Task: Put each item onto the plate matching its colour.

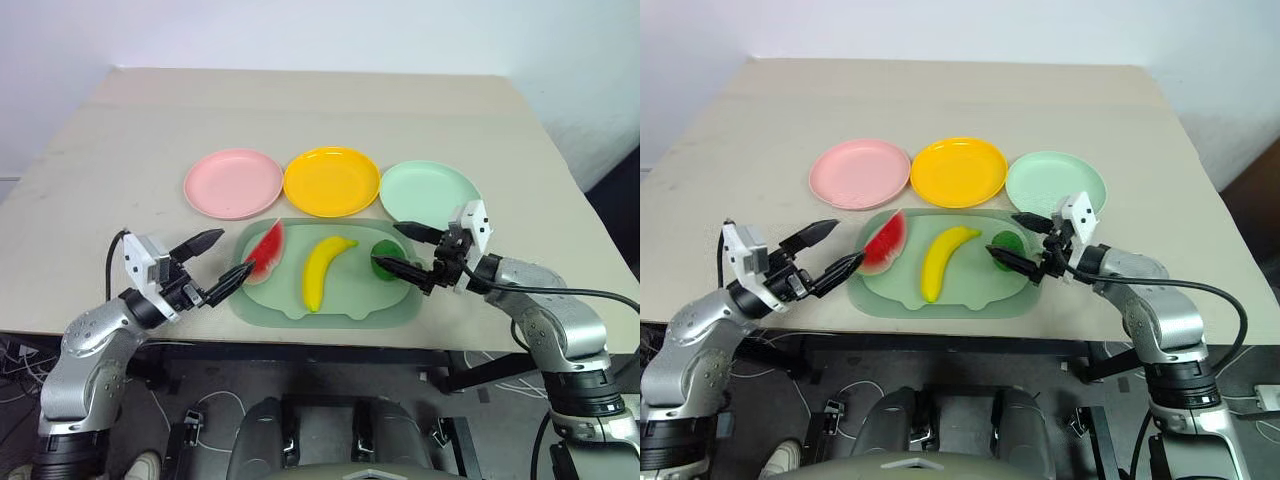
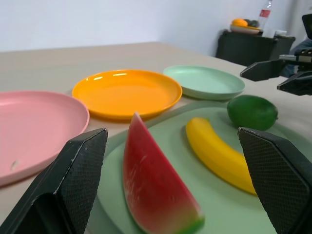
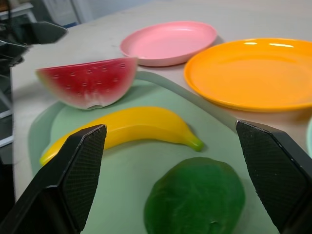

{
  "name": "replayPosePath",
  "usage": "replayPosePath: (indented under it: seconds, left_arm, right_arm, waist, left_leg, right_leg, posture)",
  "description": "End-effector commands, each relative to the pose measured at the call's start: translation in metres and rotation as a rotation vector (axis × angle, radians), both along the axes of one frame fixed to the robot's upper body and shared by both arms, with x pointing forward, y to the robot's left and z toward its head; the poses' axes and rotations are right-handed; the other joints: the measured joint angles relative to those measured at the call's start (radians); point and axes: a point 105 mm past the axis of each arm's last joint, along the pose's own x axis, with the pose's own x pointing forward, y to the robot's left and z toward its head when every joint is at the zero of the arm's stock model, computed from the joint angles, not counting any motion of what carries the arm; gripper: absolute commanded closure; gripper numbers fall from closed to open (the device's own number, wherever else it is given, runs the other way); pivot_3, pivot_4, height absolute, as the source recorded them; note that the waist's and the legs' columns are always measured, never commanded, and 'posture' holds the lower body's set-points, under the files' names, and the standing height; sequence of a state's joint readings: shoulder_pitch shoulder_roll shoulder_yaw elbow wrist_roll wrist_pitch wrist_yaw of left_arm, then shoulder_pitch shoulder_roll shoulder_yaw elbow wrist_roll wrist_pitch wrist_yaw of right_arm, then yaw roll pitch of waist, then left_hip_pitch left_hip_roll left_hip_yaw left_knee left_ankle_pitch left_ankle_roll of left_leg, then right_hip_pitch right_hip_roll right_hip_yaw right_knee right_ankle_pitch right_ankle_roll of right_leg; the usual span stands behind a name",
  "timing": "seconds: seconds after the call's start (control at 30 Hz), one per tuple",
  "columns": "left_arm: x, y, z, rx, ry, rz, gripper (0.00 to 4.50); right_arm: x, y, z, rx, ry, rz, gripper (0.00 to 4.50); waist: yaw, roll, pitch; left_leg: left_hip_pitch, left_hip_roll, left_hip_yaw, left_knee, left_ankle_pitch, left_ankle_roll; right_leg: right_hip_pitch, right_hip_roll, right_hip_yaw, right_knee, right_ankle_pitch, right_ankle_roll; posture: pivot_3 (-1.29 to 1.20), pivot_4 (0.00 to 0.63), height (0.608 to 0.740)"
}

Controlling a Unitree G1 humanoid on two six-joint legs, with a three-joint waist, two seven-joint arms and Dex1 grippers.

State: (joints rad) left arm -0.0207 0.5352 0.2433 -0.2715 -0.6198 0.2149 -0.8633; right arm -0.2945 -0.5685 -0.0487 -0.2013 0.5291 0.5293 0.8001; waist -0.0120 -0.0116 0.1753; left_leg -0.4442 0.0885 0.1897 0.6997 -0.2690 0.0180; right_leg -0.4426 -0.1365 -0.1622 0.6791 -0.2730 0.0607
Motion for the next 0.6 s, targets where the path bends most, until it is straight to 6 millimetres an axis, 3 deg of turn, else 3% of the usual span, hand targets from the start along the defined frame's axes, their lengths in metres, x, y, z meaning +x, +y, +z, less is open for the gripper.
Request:
replayPosePath:
  seconds: [0.03, 0.2, 0.6]
  left_arm:
    - [0.001, -0.004, 0.006, 0.001, -0.013, -0.037, 0.01]
    - [0.007, -0.007, 0.006, 0.007, -0.008, -0.073, 0.01]
    - [0.013, -0.008, 0.004, 0.019, -0.007, -0.111, 0.01]
  right_arm:
    - [0.0, 0.007, -0.006, -0.08, 0.016, -0.038, 0.0]
    - [0.001, 0.018, -0.009, -0.081, 0.06, -0.064, 0.0]
    - [0.022, 0.005, -0.024, -0.188, 0.117, -0.197, 0.0]
  waist:
    - [-0.001, 0.0, 0.0]
    - [0.0, 0.0, 0.0]
    - [-0.001, 0.0, 0.0]
  left_leg:
    - [0.0, 0.0, 0.0, 0.0, 0.001, -0.001]
    - [0.0, 0.0, 0.0, 0.0, 0.001, -0.002]
    - [0.0, -0.001, 0.0, 0.0, 0.002, -0.003]
  right_leg:
    - [0.0, 0.0, 0.0, 0.0, 0.0, 0.0]
    - [0.0, 0.0, 0.0, 0.0, 0.0, 0.0]
    - [0.0, 0.0, 0.0, 0.0, 0.0, 0.0]
  posture:
    - [0.0, 0.15, 0.695]
    - [0.0, 0.15, 0.695]
    - [0.0, 0.15, 0.695]
